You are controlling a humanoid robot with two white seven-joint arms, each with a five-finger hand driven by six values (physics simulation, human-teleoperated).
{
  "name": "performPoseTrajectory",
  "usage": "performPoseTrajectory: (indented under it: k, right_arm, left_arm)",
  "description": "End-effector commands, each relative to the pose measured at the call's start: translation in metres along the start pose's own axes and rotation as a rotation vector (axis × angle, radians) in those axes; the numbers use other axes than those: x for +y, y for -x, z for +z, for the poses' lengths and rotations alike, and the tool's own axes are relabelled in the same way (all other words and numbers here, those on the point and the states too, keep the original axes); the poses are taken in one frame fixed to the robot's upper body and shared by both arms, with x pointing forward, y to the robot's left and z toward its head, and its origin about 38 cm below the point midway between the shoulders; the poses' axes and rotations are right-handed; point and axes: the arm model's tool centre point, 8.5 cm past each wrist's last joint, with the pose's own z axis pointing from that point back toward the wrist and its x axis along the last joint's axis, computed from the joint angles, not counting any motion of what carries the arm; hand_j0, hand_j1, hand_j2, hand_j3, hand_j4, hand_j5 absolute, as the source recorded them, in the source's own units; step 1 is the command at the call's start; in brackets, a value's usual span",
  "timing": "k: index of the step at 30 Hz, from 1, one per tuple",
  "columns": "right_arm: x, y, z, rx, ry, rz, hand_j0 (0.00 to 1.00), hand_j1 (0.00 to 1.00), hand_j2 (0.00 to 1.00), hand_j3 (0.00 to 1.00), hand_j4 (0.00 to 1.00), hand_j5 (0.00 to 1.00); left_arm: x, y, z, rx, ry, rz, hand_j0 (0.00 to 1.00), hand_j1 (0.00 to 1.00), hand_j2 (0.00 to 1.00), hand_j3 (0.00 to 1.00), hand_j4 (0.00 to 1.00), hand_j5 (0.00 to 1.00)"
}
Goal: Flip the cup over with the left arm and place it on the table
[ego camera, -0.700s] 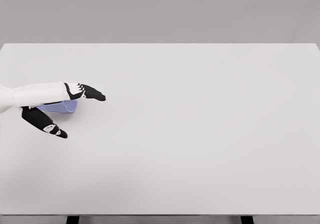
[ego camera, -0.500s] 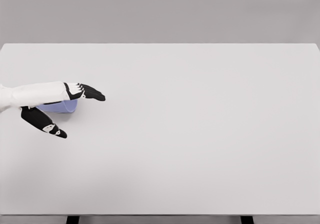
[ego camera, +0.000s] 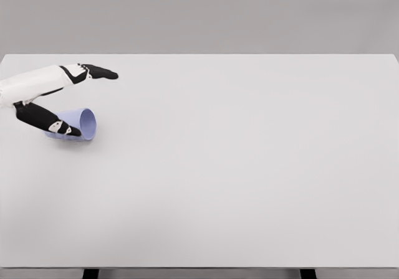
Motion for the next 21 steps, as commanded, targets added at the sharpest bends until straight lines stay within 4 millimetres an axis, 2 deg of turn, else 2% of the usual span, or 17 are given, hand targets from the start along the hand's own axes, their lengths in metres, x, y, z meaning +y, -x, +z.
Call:
performPoseTrajectory:
  k: [1, 2, 5, 8, 15, 17, 21]
  right_arm:
    - [0.000, 0.000, 0.000, 0.000, -0.001, 0.001, 1.00, 1.00, 1.00, 1.00, 1.00, 1.00]
    - [0.000, 0.000, 0.000, 0.000, -0.001, 0.001, 1.00, 1.00, 1.00, 1.00, 1.00, 1.00]
    - [0.000, 0.000, 0.000, 0.000, -0.001, 0.001, 1.00, 1.00, 1.00, 1.00, 1.00, 1.00]
    - [0.000, 0.000, 0.000, 0.000, -0.001, 0.001, 1.00, 1.00, 1.00, 1.00, 1.00, 1.00]
    - [0.000, 0.000, 0.000, 0.000, -0.001, 0.001, 1.00, 1.00, 1.00, 1.00, 1.00, 1.00]
    - [0.000, 0.000, 0.000, 0.000, -0.001, 0.001, 1.00, 1.00, 1.00, 1.00, 1.00, 1.00]
    - [0.000, 0.000, 0.000, 0.000, -0.001, 0.001, 1.00, 1.00, 1.00, 1.00, 1.00, 1.00]
  left_arm:
    - [0.010, 0.006, 0.005, 0.101, -0.026, -0.014, 1.00, 1.00, 1.00, 1.00, 1.00, 1.00]
    - [0.008, 0.009, 0.009, 0.129, -0.042, 0.004, 1.00, 1.00, 1.00, 1.00, 1.00, 1.00]
    - [-0.004, 0.036, 0.016, 0.352, -0.074, 0.116, 1.00, 1.00, 1.00, 1.00, 1.00, 1.00]
    - [-0.023, 0.047, 0.022, 0.418, -0.050, 0.213, 1.00, 1.00, 1.00, 1.00, 1.00, 1.00]
    - [-0.044, 0.051, 0.016, 0.430, 0.002, 0.232, 1.00, 1.00, 1.00, 1.00, 1.00, 1.00]
    - [-0.051, 0.052, 0.005, 0.434, 0.019, 0.183, 1.00, 1.00, 1.00, 1.00, 1.00, 1.00]
    - [-0.052, 0.054, 0.003, 0.458, 0.026, 0.153, 1.00, 1.00, 1.00, 1.00, 1.00, 1.00]
